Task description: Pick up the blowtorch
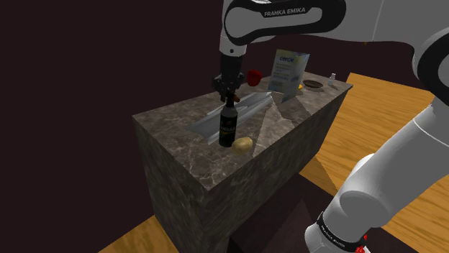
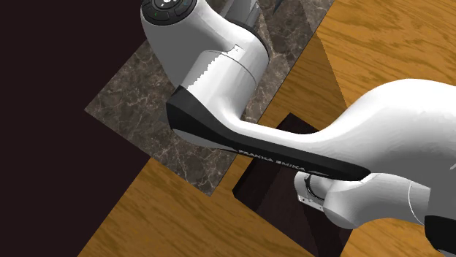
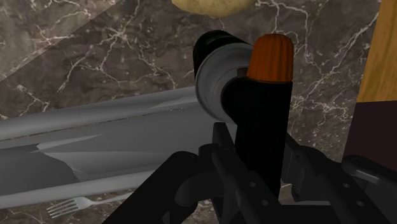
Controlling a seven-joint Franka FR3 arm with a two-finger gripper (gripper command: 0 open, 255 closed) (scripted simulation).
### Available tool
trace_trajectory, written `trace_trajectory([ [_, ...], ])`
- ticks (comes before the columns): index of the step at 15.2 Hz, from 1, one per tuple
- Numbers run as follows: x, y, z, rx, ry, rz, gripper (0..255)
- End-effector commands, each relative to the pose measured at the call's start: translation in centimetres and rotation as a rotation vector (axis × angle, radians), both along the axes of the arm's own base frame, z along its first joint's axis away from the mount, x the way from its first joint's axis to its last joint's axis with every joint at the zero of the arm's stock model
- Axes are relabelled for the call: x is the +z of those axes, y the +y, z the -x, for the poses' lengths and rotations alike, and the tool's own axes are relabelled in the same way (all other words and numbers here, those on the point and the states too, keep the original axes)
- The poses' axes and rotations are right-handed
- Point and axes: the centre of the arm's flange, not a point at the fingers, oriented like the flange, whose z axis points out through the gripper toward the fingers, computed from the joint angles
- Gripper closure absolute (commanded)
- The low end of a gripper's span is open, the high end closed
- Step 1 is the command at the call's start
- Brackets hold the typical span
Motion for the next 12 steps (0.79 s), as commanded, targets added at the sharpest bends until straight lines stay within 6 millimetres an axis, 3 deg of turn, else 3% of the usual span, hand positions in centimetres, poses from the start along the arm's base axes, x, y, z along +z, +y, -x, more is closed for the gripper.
trace_trajectory([
  [1,0.0,0.0,0.0,0.0,0.001,0.0,255],
  [6,0.0,0.0,0.0,0.0,0.001,0.0,255],
  [12,3.2,0.0,0.0,0.0,0.001,0.0,255],
])
